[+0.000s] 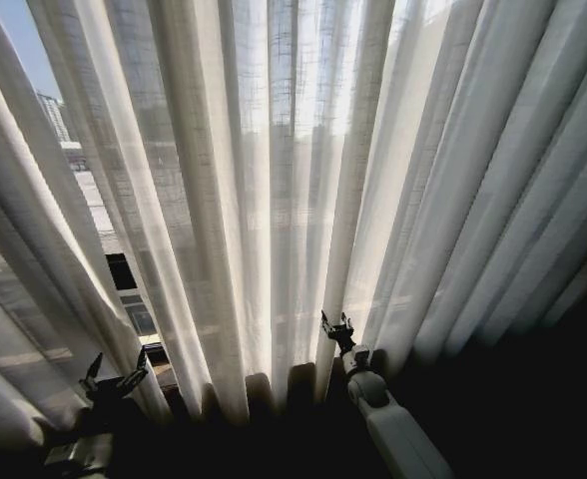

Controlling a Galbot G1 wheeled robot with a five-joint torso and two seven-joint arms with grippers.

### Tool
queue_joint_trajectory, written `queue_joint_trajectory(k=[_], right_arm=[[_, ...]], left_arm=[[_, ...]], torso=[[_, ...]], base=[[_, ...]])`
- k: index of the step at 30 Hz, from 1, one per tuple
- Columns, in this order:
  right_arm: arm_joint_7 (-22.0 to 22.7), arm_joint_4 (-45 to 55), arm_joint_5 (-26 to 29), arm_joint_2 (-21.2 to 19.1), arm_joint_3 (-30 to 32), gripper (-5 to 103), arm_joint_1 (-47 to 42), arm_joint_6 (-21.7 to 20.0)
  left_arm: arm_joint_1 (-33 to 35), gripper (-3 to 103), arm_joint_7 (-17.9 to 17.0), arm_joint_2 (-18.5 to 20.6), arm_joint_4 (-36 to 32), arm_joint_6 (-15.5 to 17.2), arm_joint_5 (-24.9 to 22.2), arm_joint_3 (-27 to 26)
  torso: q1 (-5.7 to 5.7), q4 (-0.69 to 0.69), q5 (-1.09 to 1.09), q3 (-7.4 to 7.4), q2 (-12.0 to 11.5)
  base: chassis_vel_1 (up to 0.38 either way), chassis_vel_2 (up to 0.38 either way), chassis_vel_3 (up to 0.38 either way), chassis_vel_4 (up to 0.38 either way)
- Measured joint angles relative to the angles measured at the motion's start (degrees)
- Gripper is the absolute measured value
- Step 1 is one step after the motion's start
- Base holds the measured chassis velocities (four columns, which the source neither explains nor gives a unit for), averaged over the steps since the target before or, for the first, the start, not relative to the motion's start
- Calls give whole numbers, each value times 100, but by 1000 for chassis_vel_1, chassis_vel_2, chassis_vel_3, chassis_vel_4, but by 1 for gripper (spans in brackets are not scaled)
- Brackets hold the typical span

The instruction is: Open the curtains by pulling them apart, changing their state from closed to fully open.

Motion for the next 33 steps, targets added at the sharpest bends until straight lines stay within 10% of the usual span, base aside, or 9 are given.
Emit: queue_joint_trajectory(k=[12, 33], right_arm=[[-98, 115, 96, -13, -46, 2, -61, 34], [-802, 87, 499, -31, 43, 0, -105, 184]], left_arm=[[0, 100, 0, 0, 0, 0, 0, 0], [0, 100, 0, 0, 0, 0, 0, 0]], torso=[[0, 0, 0, 0, 0], [0, 1, 0, 0, 0]], base=[[0, 0, 0, 0], [-15, -14, 22, 15]])
